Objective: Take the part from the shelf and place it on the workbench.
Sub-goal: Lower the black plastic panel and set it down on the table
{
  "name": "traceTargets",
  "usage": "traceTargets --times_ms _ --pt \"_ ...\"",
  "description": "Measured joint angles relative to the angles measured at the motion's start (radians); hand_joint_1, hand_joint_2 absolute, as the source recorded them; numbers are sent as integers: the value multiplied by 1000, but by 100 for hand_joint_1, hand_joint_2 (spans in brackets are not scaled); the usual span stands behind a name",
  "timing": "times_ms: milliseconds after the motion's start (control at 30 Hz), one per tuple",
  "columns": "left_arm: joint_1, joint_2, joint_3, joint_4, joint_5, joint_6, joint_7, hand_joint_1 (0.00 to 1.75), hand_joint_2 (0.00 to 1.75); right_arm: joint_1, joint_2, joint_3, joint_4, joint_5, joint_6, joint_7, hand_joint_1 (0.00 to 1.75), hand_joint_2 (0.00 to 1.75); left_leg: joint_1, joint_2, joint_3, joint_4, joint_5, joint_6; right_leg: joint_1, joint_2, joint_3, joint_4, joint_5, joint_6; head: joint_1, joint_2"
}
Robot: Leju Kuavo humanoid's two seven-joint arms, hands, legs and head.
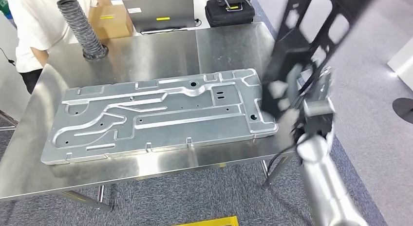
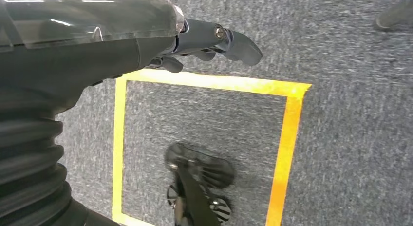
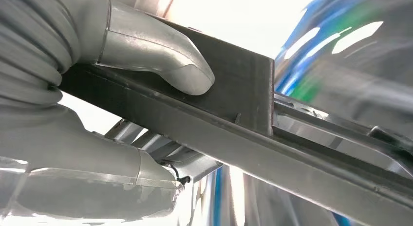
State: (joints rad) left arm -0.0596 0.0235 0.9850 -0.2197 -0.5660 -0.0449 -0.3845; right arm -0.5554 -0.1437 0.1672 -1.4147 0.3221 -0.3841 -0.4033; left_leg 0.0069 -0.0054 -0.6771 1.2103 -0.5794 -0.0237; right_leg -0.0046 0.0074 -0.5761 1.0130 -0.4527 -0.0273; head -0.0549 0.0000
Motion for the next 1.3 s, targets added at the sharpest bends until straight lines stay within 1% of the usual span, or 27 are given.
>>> traceTargets --times_ms 67,100,133,200,267,300,367,400,433,467,500,533,567,600,667,767,800,867,900,933,967,1000,1033,1100,1133,1267,1300 --pt "2 1 2 0 -16 -6 -5 0 175 -145 -23 6 190 297 -96 90 175 175 -1 3 16 -127 122 7 0 4 11 4 -13 5 0 0" --pt "0 2 3 0 -24 -9 -7 0 175 -225 -27 30 290 450 -117 141 175 175 -4 4 21 -167 164 13 0 9 11 7 -18 10 0 0" --pt "-4 2 4 0 -31 -12 -8 0 175 -299 -25 63 387 593 -124 191 175 175 -7 5 22 -186 184 19 1 15 10 9 -22 16 0 0" --pt "-17 2 4 0 -39 -14 -10 0 175 -399 -15 131 535 781 -124 260 175 175 -7 4 27 -191 190 30 3 19 10 7 -29 27 0 0" --pt "-28 2 4 0 -42 -14 -10 0 175 -451 1 178 632 840 -126 289 175 175 0 1 37 -201 193 38 4 9 4 29 -47 35 0 0" --pt "-31 1 4 0 -44 -14 -11 0 175 -472 8 196 671 855 -124 301 175 175 3 -2 42 -206 192 43 3 4 -15 70 -67 39 0 0" --pt "-33 1 4 0 -49 -12 -11 0 175 -506 27 236 743 919 -111 332 175 175 3 -8 50 -207 184 48 -2 0 -89 201 -114 45 0 0" --pt "-33 0 4 0 -52 -11 -11 0 175 -518 40 261 778 963 -97 350 175 175 3 -10 55 -206 179 48 -4 0 -128 259 -125 47 0 0" --pt "-32 -1 4 0 -55 -10 -11 0 175 -527 60 288 811 1008 -80 365 175 175 4 -11 62 -205 173 47 -6 0 -155 286 -118 48 0 0" --pt "-33 -2 4 0 -57 -9 -11 0 175 -533 85 316 842 1048 -59 375 175 175 4 -11 69 -204 165 44 -7 0 -163 273 -90 48 0 0" --pt "-34 -3 4 0 -59 -9 -11 0 175 -536 113 345 870 1080 -40 377 175 175 4 -9 78 -202 157 40 -8 -1 -152 222 -45 47 0 0" --pt "-36 -5 4 0 -60 -9 -12 0 175 -538 142 372 896 1103 -22 374 175 175 4 -8 85 -199 148 36 -9 -1 -131 153 1 45 0 0" --pt "-39 -6 4 0 -60 -9 -13 0 175 -539 172 397 920 1119 -7 367 175 175 3 -6 89 -194 140 32 -7 -1 -109 90 34 43 0 0" --pt "-43 -8 5 0 -61 -10 -15 0 175 -538 198 419 942 1129 5 359 175 175 2 -5 89 -191 134 28 -6 0 -92 46 50 39 0 0" --pt "-46 -10 5 0 -62 -10 -20 0 175 -532 242 457 979 1139 20 341 175 175 2 -7 87 -190 130 18 1 0 -83 23 46 30 0 0" --pt "-45 -13 5 0 -67 -10 -26 0 175 -514 285 492 1015 1130 32 307 175 175 6 -6 82 -177 114 1 0 -4 -72 9 43 11 0 0" --pt "-45 -13 5 0 -70 -10 -27 0 175 -508 295 497 1024 1117 34 292 175 175 6 -4 67 -143 94 -3 -2 -6 -66 3 43 6 0 0" --pt "-47 -14 5 0 -77 -10 -31 0 175 -491 310 501 1041 1086 32 259 175 175 7 -1 9 -22 42 -9 -1 -8 -57 -1 39 -3 0 0" --pt "-47 -14 5 0 -80 -8 -35 0 175 -479 316 501 1047 1071 30 243 175 175 8 -1 -24 39 25 -11 0 -8 -54 0 37 -4 0 0" --pt "-47 -15 5 0 -83 -6 -39 0 175 -465 322 501 1053 1058 29 228 175 175 9 -1 -46 73 24 -13 0 -7 -51 0 34 -5 0 0" --pt "-48 -16 5 0 -86 -2 -44 0 175 -451 327 501 1058 1046 29 215 175 175 10 -1 -52 73 41 -15 0 -6 -47 1 31 -5 0 0" --pt "-49 -17 5 0 -88 1 -49 0 175 -438 333 502 1062 1036 30 207 175 175 12 0 -40 35 73 -16 -1 -5 -44 2 28 -3 0 0" --pt "-51 -17 5 0 -90 4 -55 0 175 -427 340 502 1066 1028 31 203 175 175 14 0 -14 -30 113 -17 -1 -3 -41 5 23 1 0 0" --pt "-55 -18 5 0 -93 6 -65 0 175 -413 355 502 1073 1015 33 201 175 175 15 0 36 -143 157 -13 1 -1 -40 12 16 10 0 0" --pt "-58 -19 5 0 -93 6 -70 0 175 -407 362 502 1076 1009 35 201 175 175 13 -1 49 -172 161 -9 2 0 -40 14 14 15 0 0" --pt "-62 -22 5 0 -93 4 -85 0 175 -383 383 502 1084 992 37 191 175 175 13 -3 57 -187 157 18 2 0 -43 21 4 35 0 0" --pt "-64 -23 5 0 -93 4 -86 0 175 -379 387 502 1085 988 38 188 131 131 14 -3 58 -189 158 25 2 -1 -54 48 -14 39 0 0"
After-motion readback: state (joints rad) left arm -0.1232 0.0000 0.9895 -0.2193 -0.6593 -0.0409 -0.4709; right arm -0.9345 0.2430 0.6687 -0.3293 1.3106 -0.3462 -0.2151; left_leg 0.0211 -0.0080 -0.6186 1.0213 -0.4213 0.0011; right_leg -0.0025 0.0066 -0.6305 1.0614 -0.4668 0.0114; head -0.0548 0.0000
